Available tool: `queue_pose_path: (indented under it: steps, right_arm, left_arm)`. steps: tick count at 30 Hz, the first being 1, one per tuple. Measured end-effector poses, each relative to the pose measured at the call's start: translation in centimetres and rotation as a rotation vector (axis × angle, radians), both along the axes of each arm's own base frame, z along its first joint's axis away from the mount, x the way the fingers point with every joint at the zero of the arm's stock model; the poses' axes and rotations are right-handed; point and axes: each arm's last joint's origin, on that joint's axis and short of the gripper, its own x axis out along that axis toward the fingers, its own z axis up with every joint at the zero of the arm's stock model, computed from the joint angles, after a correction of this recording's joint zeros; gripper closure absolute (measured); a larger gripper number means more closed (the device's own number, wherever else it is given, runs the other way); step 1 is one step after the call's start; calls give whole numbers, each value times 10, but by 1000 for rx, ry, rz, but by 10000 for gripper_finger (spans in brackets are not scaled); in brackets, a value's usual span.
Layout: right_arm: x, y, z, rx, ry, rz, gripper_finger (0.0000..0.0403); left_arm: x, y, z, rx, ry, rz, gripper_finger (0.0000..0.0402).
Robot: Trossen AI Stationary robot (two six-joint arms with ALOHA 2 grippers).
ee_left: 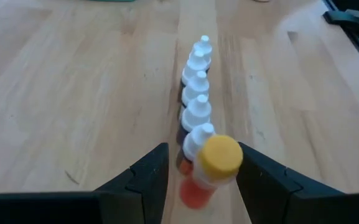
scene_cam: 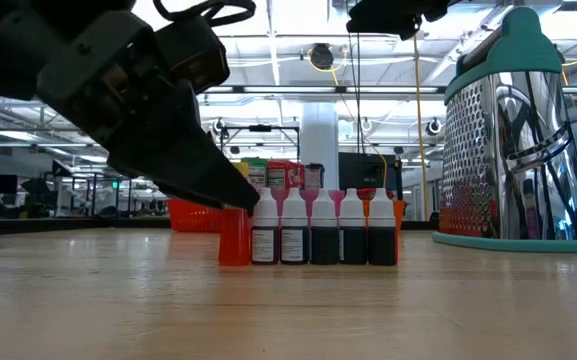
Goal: Pick & Place Kitchen Items
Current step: Put the small yellow food coloring bottle into the red bin
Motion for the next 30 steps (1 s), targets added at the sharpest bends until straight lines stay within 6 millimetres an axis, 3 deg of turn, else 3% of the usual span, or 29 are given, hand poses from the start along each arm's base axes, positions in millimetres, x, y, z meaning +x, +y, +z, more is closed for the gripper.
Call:
queue_pose_path:
  steps: [5,14,24,30]
  right_arm:
    - [0,0,0,0,0,0,248]
    - [0,0,0,0,0,0,248]
    - [-2,0,-9,-5,20,0,248]
    - [-2,0,-10,-5,19,0,248]
  left_arm:
    - [0,1,0,-1,-2,-3,246]
    - [0,0,0,5,2,-38,375]
    - [-1,4,5,-12,22,-10,363]
    - [-12,11,24,29,71,55,379]
